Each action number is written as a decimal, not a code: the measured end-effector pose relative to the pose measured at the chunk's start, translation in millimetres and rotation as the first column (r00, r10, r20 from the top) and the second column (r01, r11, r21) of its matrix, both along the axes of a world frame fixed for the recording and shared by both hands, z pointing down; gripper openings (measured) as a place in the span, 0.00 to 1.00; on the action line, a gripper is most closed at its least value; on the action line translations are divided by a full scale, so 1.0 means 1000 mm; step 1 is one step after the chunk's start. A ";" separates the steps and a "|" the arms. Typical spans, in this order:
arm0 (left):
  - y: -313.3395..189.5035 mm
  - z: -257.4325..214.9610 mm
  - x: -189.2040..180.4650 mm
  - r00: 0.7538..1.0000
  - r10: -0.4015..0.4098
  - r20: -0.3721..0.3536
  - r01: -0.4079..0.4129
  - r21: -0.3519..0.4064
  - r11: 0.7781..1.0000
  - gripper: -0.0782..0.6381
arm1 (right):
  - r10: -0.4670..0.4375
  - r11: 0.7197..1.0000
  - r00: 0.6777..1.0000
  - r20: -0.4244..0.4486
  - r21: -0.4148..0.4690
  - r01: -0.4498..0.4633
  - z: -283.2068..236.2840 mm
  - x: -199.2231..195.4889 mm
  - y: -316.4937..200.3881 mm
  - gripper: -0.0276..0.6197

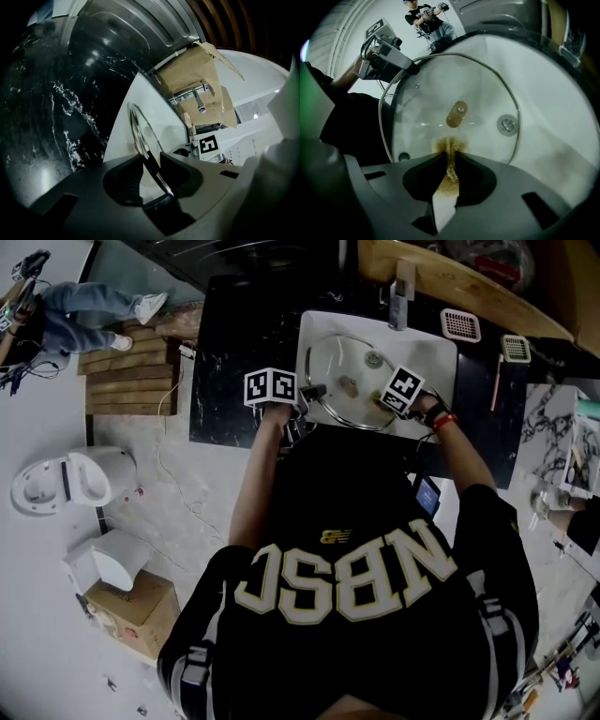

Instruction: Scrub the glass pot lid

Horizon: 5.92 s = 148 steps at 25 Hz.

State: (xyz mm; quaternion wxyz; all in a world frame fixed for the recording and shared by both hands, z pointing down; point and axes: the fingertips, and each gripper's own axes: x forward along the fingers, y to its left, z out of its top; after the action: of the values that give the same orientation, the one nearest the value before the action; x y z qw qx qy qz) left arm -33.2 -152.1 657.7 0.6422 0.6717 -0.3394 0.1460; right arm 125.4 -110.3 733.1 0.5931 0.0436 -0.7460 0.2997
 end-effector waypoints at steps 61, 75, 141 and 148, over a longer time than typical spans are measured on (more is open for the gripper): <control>0.009 0.005 -0.008 0.999 -0.040 0.026 0.041 -0.043 0.998 0.27 | 0.393 0.786 0.894 0.214 0.427 -0.448 0.046 -0.090 -0.175 0.15; 0.012 0.006 -0.008 0.999 -0.042 0.013 0.042 -0.031 0.999 0.27 | 0.289 0.900 0.956 -0.044 0.354 -0.256 0.066 0.017 -0.134 0.15; 0.015 0.001 -0.003 0.996 0.057 0.065 -0.061 0.053 0.997 0.29 | 0.477 0.766 0.862 0.172 0.399 -0.503 0.043 -0.077 -0.152 0.16; 0.017 0.003 -0.003 0.997 0.064 0.052 -0.065 0.029 0.997 0.29 | 0.412 0.817 0.910 -0.047 0.462 -0.346 0.059 -0.006 -0.140 0.15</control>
State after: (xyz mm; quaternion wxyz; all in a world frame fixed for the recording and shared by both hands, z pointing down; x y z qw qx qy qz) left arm -36.4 -135.0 660.3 0.6180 0.6880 -0.3359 0.1787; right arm 119.9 -249.9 791.8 0.5479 0.3470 -0.7256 0.2300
